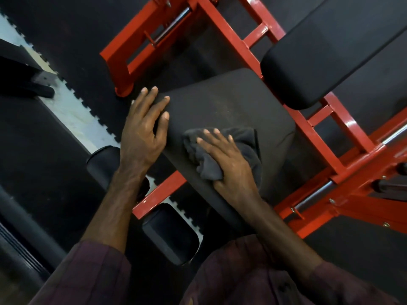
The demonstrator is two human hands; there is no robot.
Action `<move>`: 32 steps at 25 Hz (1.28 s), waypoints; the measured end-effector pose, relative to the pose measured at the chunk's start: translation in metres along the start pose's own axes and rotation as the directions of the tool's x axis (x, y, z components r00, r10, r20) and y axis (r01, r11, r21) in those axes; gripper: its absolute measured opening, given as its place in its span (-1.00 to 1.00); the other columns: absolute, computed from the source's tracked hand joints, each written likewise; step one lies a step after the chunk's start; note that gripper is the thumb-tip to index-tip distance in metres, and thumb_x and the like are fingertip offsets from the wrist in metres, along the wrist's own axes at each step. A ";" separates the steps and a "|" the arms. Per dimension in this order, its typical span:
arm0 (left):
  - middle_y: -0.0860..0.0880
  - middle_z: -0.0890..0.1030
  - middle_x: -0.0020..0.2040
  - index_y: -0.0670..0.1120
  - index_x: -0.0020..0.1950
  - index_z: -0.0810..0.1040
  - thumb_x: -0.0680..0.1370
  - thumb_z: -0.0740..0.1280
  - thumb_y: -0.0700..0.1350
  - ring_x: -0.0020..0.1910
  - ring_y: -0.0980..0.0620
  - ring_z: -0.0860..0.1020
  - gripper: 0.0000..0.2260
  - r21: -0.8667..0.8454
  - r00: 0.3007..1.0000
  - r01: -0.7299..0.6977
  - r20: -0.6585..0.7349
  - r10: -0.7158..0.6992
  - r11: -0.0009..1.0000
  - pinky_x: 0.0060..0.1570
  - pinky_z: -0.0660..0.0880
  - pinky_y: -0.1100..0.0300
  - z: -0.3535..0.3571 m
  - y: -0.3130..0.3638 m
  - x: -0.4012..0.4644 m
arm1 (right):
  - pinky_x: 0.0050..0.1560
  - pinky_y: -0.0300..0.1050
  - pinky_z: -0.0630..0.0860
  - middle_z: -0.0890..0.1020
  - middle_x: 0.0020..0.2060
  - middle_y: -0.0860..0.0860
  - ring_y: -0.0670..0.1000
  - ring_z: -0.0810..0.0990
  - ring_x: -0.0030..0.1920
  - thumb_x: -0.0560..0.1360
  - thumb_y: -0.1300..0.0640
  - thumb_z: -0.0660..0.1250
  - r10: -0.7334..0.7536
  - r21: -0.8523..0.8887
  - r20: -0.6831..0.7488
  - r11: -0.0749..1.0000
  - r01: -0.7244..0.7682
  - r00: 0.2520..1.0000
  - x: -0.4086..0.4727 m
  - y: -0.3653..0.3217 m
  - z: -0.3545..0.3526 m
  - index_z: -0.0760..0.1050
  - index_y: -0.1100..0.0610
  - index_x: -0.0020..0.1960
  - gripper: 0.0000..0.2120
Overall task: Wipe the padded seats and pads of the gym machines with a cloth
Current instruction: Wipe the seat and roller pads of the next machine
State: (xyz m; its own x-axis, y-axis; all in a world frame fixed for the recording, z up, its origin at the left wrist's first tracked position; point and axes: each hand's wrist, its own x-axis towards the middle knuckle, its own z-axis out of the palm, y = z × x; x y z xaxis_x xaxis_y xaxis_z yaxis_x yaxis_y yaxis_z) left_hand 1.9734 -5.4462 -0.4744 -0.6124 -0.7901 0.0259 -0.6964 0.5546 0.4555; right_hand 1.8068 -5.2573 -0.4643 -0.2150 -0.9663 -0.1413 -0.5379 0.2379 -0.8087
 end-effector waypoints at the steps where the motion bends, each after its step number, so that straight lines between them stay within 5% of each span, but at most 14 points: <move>1: -0.09 0.37 0.62 -0.12 0.54 0.50 0.77 0.22 -0.04 0.66 -0.06 0.23 -0.64 -0.020 1.000 0.001 -0.006 -0.001 1.000 0.58 0.26 -0.19 0.000 -0.001 0.001 | 0.60 0.33 0.14 0.35 0.61 0.07 0.09 0.16 0.67 0.51 0.30 0.38 -0.026 -0.002 -0.006 1.000 0.026 1.000 -0.016 -0.004 0.001 0.44 0.15 0.55 -0.40; 5: -0.11 0.40 0.60 -0.15 0.55 0.48 0.77 0.20 -0.11 0.63 -0.07 0.28 -0.65 -0.085 1.000 -0.022 -0.016 0.021 0.996 0.54 0.31 -0.19 0.004 -0.007 0.000 | 0.63 0.27 0.13 0.36 0.60 0.07 0.11 0.17 0.67 0.51 0.26 0.41 -0.232 -0.044 0.059 0.971 0.235 0.971 0.022 -0.015 0.012 0.45 0.12 0.55 -0.40; 10: -0.07 0.44 0.57 -0.14 0.54 0.50 0.78 0.18 -0.11 0.53 -0.04 0.39 -0.66 -0.144 0.999 0.042 -0.014 -0.044 0.989 0.51 0.36 -0.03 0.001 -0.008 0.007 | 0.62 0.26 0.15 0.39 0.59 0.02 0.02 0.20 0.65 0.47 0.31 0.50 0.073 -0.008 -0.056 0.997 -0.073 0.996 0.048 0.003 0.004 0.44 0.10 0.55 -0.32; 14: -0.04 0.52 0.50 -0.12 0.52 0.51 0.79 0.14 -0.07 0.47 0.02 0.46 -0.65 -0.265 0.993 0.116 0.009 -0.118 0.957 0.45 0.43 -0.01 0.003 -0.015 0.011 | 0.62 0.27 0.14 0.42 0.57 0.08 0.12 0.24 0.64 0.49 0.26 0.44 -0.209 -0.015 0.026 0.978 0.210 0.977 0.048 -0.025 0.020 0.50 0.15 0.50 -0.42; 19: -0.02 0.59 0.42 -0.14 0.49 0.53 0.80 0.10 -0.04 0.44 0.14 0.51 -0.63 -0.416 0.973 0.230 0.090 -0.212 0.880 0.44 0.47 0.01 -0.009 -0.024 0.017 | 0.60 0.33 0.14 0.40 0.57 0.08 0.10 0.22 0.65 0.51 0.18 0.39 -0.011 0.035 -0.034 0.999 0.012 0.999 0.084 -0.017 0.022 0.46 0.14 0.52 -0.43; 25: 0.01 0.54 0.49 -0.09 0.55 0.48 0.77 0.06 0.14 0.51 0.08 0.46 -0.52 -0.571 0.949 0.294 0.082 -0.303 0.766 0.48 0.43 -0.10 -0.001 -0.017 0.010 | 0.63 0.27 0.13 0.43 0.56 0.07 0.14 0.25 0.64 0.38 0.30 0.42 -0.169 -0.017 0.051 0.985 0.170 0.984 0.116 -0.040 0.034 0.49 0.13 0.51 -0.31; 29: 0.05 0.50 0.50 -0.05 0.57 0.46 0.76 0.07 0.15 0.52 0.09 0.42 -0.52 -0.440 0.957 0.289 0.106 -0.270 0.850 0.49 0.40 -0.08 -0.003 -0.013 0.012 | 0.59 0.34 0.18 0.46 0.53 0.08 0.11 0.29 0.62 0.35 0.39 0.33 0.117 0.028 -0.089 0.993 -0.115 0.989 0.121 -0.016 0.014 0.48 0.14 0.51 -0.28; 32: 0.05 0.51 0.48 -0.02 0.57 0.46 0.76 0.06 0.16 0.48 0.10 0.42 -0.53 -0.369 0.964 0.267 0.118 -0.240 0.890 0.46 0.42 -0.05 -0.004 -0.012 0.016 | 0.66 0.23 0.08 0.42 0.57 0.06 0.08 0.24 0.64 0.38 0.34 0.39 0.009 0.014 -0.006 1.000 -0.009 1.000 0.088 -0.031 0.022 0.47 0.13 0.52 -0.31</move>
State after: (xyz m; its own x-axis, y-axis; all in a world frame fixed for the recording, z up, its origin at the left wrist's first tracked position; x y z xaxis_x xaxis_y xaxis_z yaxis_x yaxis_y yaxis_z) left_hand 1.9738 -5.4669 -0.4761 -0.4668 -0.8638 -0.1894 -0.6455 0.1864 0.7406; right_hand 1.8222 -5.3523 -0.4638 -0.2252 -0.9635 -0.1450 -0.5241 0.2453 -0.8155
